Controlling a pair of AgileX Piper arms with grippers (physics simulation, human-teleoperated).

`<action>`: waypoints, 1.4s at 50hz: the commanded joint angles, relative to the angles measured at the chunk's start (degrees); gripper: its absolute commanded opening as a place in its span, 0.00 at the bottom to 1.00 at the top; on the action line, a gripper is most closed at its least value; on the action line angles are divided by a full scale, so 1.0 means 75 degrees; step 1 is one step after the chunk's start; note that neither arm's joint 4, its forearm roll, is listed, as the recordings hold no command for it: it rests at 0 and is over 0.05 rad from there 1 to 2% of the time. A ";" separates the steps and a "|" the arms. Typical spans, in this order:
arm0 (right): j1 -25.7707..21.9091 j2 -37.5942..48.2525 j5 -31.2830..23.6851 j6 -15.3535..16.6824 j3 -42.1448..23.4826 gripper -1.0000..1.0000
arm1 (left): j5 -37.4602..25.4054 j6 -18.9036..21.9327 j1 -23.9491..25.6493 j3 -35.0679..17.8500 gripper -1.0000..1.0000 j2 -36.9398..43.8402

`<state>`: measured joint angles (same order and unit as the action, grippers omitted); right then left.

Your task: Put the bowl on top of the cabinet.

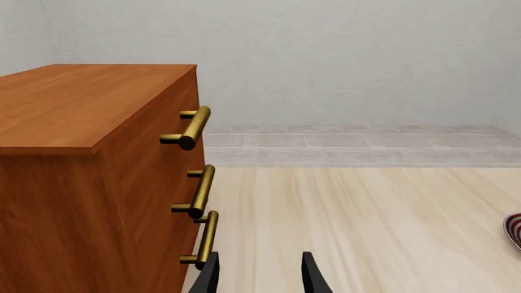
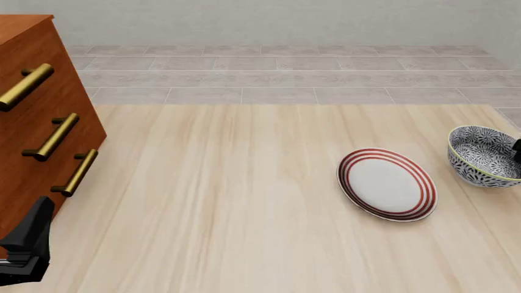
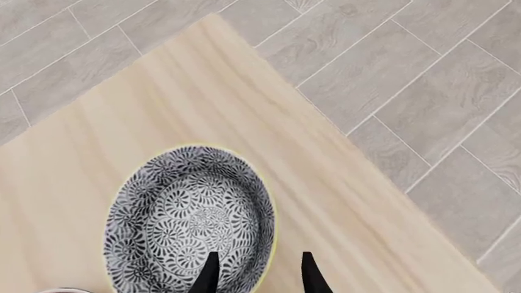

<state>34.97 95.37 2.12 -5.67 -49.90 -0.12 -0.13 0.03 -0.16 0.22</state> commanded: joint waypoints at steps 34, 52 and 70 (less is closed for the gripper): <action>0.0077 0.0553 0.0180 0.0163 -0.0098 1.00 | -0.0008 0.0015 -0.0001 -0.0012 1.00 -0.0003; 0.0047 0.0921 0.0381 0.0200 -0.0142 1.00 | -0.0010 0.0015 -0.0002 -0.0012 1.00 -0.0003; 0.0054 0.1128 0.0441 0.0231 -0.0245 1.00 | -0.0009 0.0014 -0.0001 -0.0012 1.00 -0.0003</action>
<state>35.34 102.54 4.59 -4.08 -51.62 -0.12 -0.13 0.03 -0.16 0.22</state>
